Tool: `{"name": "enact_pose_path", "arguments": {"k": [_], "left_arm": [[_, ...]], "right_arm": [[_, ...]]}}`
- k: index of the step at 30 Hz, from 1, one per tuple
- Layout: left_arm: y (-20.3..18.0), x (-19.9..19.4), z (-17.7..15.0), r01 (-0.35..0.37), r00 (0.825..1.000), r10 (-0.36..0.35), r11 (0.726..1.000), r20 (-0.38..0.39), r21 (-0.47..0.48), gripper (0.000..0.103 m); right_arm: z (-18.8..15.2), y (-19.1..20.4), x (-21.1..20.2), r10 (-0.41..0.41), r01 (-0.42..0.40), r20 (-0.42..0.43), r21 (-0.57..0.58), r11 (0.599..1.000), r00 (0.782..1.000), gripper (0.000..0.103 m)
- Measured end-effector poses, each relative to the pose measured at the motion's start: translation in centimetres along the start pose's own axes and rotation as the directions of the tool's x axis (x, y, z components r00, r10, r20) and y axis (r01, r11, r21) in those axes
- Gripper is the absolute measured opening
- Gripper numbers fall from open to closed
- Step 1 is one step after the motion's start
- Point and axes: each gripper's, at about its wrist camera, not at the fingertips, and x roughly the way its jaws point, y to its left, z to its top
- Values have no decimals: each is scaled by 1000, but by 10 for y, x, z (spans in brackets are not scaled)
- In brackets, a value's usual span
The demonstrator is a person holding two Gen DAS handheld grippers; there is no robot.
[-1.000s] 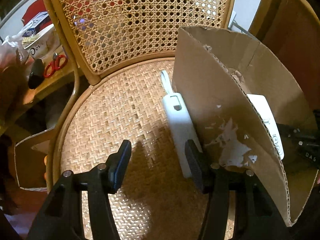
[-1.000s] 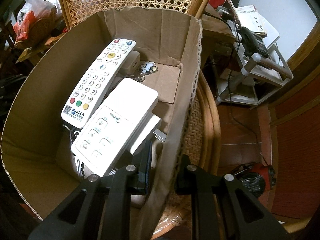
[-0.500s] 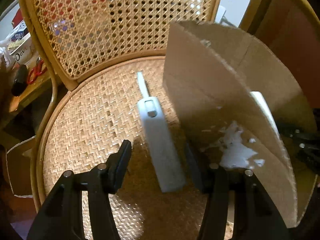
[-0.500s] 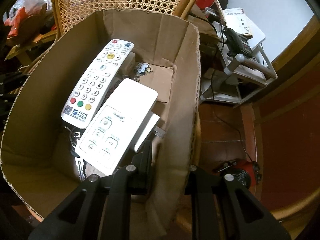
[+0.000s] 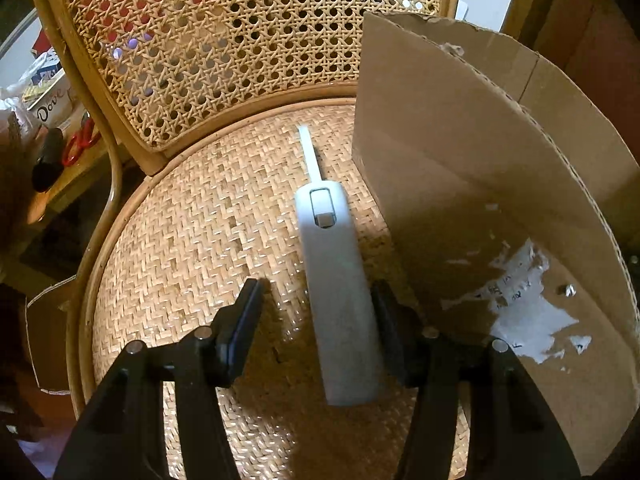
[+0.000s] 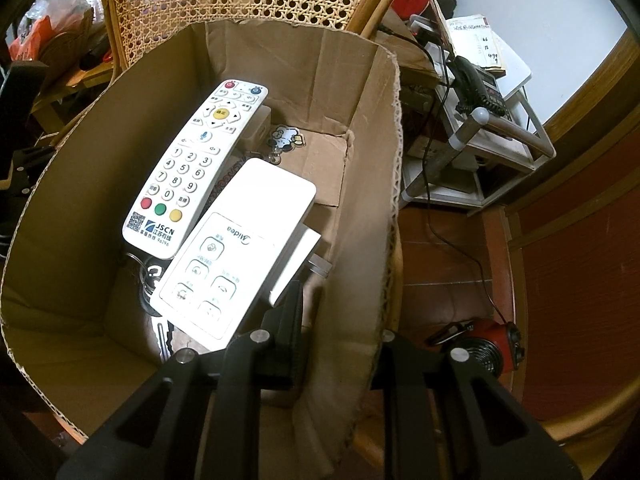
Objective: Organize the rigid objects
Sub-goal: 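Reach to the seat and grasp the white charger with cable, then carry the charger over the box and release it inside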
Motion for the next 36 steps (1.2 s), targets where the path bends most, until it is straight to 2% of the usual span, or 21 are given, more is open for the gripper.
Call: {"name": "enact_pose_path", "arguments": {"k": [9, 12, 13, 14, 27, 36], "left_arm": [[8, 1, -1, 2, 1000, -2, 1000, 1, 1, 52], [7, 0, -1, 14, 1000, -14, 1000, 6, 14, 39], [5, -1, -1, 16, 1000, -16, 1000, 9, 13, 29], [3, -1, -2, 11, 1000, -11, 1000, 9, 14, 27], [2, -12, -8, 24, 1000, -23, 1000, 13, -5, 25], [14, -36, -7, 18, 999, -17, 1000, 48, -25, 25]], "right_arm": [[0, 0, 0, 0, 0, 1, 0, 1000, 1000, 21], [-1, 0, 0, 0, 0, 1, 0, 1000, 1000, 21], [-1, 0, 0, 1, -1, 2, 0, 1000, 1000, 21], [-1, 0, 0, 1, -1, 2, 0, 1000, 1000, 21], [1, 1, 1, -2, 2, 8, -4, 1000, 1000, 19], [1, -1, 3, 9, -9, 23, 3, 1000, 1000, 17]]}}
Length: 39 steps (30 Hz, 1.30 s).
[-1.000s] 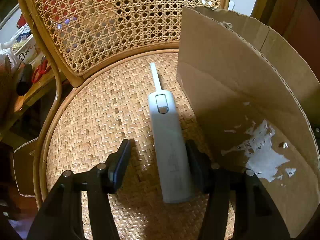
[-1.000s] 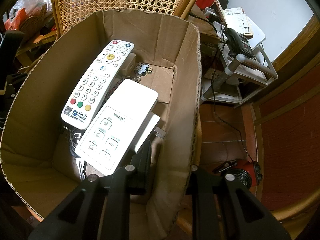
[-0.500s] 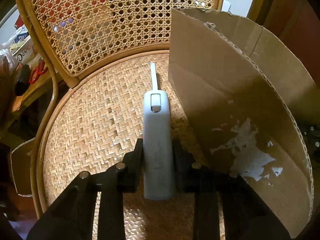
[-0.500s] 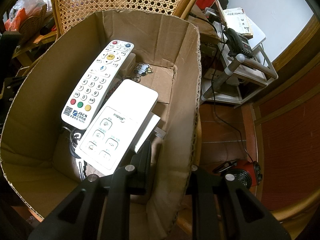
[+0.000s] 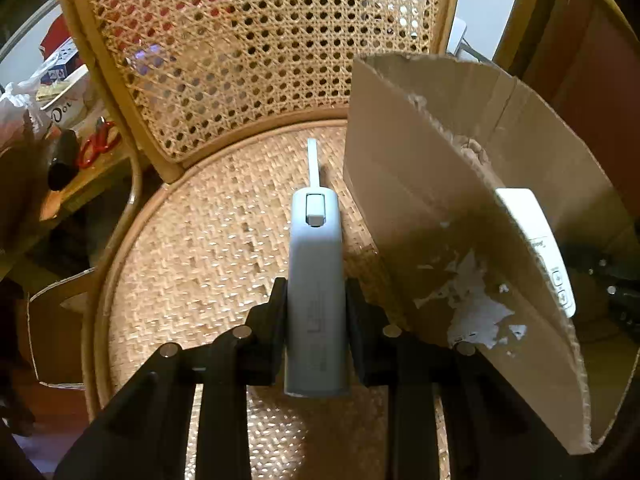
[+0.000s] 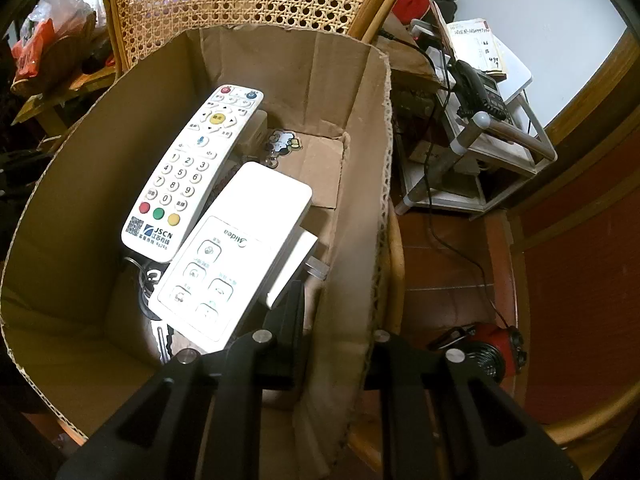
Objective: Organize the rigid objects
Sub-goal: 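Carry the charger over the box and release it inside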
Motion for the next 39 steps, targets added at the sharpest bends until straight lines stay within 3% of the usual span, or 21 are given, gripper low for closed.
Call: {"name": "enact_pose_path", "arguments": {"k": [14, 28, 39], "left_arm": [[1, -52, 11, -15, 997, 15, 1000, 78, -2, 25], [-27, -99, 17, -38, 990, 34, 999, 140, 27, 25], [-65, -114, 21, -15, 986, 3, 997, 165, 75, 26]], "right_arm": [[-1, -2, -1, 8, -8, 6, 15, 1000, 1000, 17], [-1, -3, -1, 9, -9, 7, 15, 1000, 1000, 17], [-1, -3, -1, 10, -10, 7, 12, 1000, 1000, 17]]}}
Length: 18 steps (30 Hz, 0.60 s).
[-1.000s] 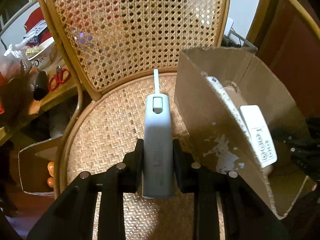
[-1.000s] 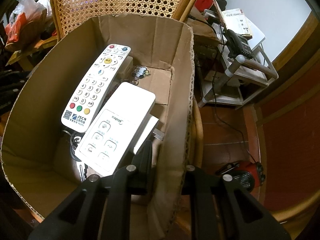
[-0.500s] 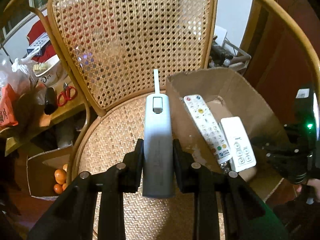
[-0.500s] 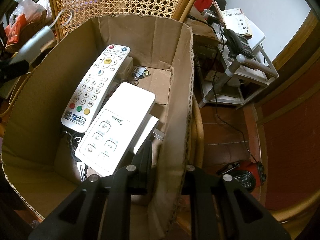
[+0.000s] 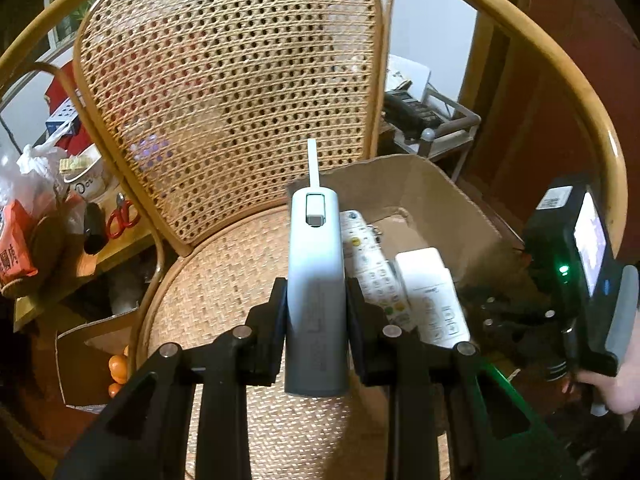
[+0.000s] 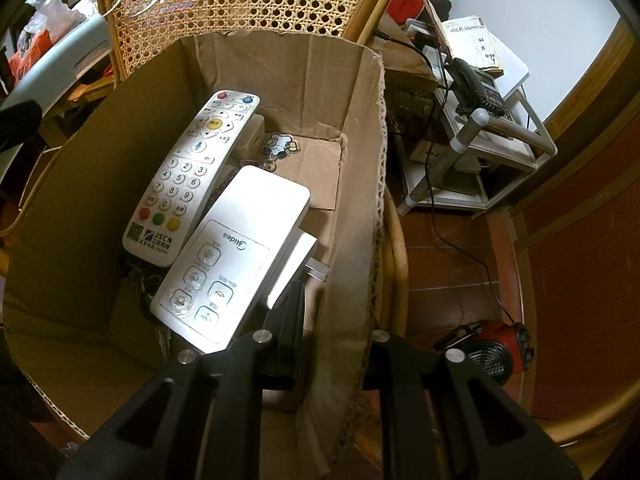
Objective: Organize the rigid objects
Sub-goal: 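Carry the charger over the box and release it inside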
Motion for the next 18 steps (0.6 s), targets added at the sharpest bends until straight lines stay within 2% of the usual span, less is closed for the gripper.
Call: {"name": "enact_pose_path", "arguments": {"k": [12, 18], "left_arm": [[-35, 7, 2, 59, 998, -59, 998, -8, 31, 26], [-46, 14, 2, 66, 998, -65, 997, -17, 43, 26]], "right_arm": [[-1, 3, 0, -3, 3, 8, 15, 1000, 1000, 17], [0, 3, 0, -2, 2, 8, 16, 1000, 1000, 17]]}}
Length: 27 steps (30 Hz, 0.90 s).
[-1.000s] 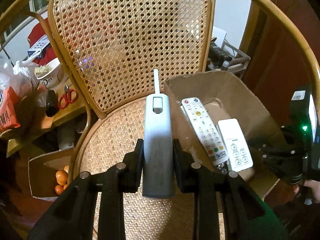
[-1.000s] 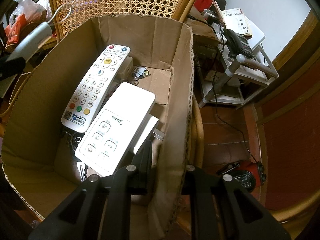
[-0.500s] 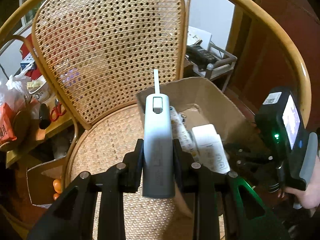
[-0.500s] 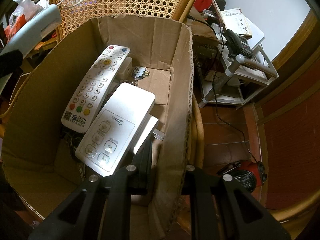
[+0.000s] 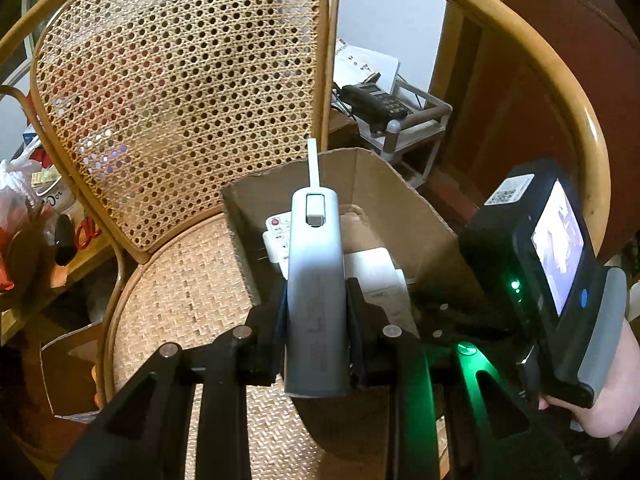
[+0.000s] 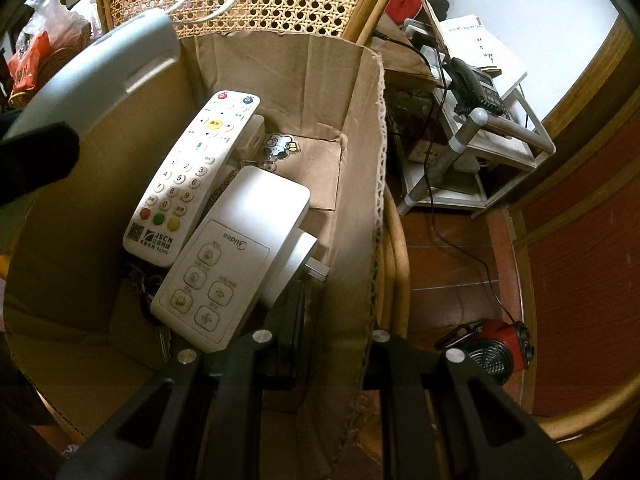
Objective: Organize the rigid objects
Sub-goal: 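Carry the charger over the box and release it inside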
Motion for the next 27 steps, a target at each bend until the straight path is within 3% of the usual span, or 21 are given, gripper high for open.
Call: {"name": "enact_pose_path", "arguments": {"k": [20, 27], "left_arm": [[-6, 3, 4, -14, 1000, 14, 1000, 22, -2, 24], [8, -2, -3, 6, 999, -4, 999, 37, -37, 31]], "right_arm": [[0, -2, 0, 1, -1, 0, 4, 1000, 1000, 17], [0, 0, -1, -10, 10, 10, 23, 1000, 1000, 19]]}}
